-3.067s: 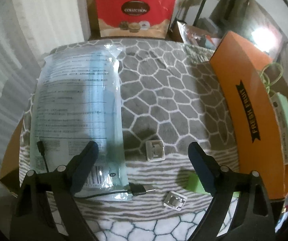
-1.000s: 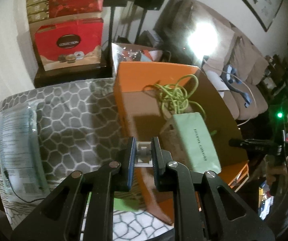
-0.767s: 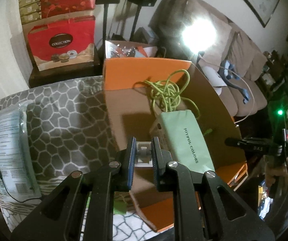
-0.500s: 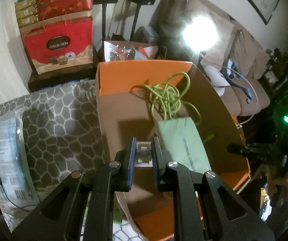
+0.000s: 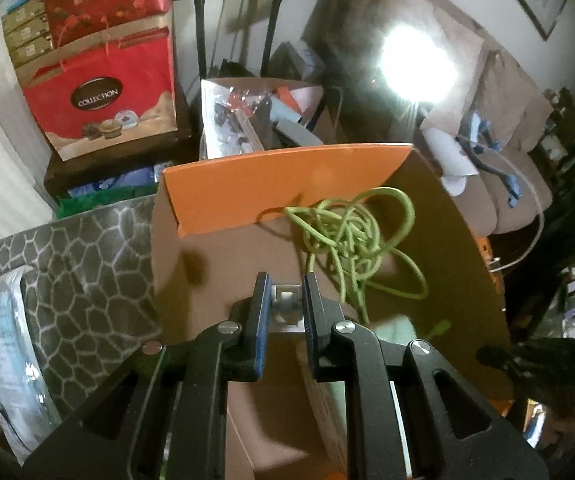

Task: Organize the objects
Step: 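Carry the white plug over the cardboard box with the left tool, then lower the white plug into the cardboard box and open the left tool, then withdraw the left tool back to the second small white plug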

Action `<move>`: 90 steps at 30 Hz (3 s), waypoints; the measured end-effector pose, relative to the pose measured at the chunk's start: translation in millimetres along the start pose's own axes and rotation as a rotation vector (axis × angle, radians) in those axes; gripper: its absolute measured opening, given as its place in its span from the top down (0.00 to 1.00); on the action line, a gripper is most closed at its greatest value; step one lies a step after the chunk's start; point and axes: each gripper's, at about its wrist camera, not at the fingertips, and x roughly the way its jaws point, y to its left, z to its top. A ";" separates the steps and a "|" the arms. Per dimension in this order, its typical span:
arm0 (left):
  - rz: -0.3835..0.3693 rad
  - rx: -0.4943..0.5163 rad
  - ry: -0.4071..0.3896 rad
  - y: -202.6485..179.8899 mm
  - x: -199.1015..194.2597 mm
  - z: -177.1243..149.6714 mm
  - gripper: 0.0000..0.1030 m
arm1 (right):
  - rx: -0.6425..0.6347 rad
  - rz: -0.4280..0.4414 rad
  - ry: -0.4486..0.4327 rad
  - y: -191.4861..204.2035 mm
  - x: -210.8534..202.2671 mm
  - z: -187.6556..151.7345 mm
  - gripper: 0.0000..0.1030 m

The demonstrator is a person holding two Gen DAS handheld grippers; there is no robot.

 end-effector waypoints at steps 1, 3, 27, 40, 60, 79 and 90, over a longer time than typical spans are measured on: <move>0.009 0.001 0.011 -0.6 5.9 2.6 0.86 | -0.001 -0.001 0.000 2.0 0.7 0.5 0.87; 0.028 0.003 0.030 -2.1 17.3 6.6 0.86 | 0.001 0.001 0.000 -0.1 -0.1 0.0 0.87; 0.074 -0.097 0.119 11.3 77.6 24.3 0.78 | 0.001 0.003 -0.001 -1.5 -0.1 -0.5 0.87; 0.054 -0.066 0.040 8.8 29.4 24.8 0.52 | 0.002 0.004 -0.001 -1.8 -0.2 -0.6 0.87; 0.094 -0.045 -0.075 13.7 -21.8 -4.6 0.07 | 0.004 -0.001 -0.013 -4.3 -1.8 -0.1 0.88; 0.069 -0.038 -0.094 29.5 -68.2 -45.1 0.03 | 0.009 0.001 -0.019 -9.8 -3.0 -2.2 0.88; 0.086 -0.014 -0.096 67.5 -106.6 -71.4 0.03 | -0.002 -0.001 -0.032 -9.1 -8.5 -4.4 0.88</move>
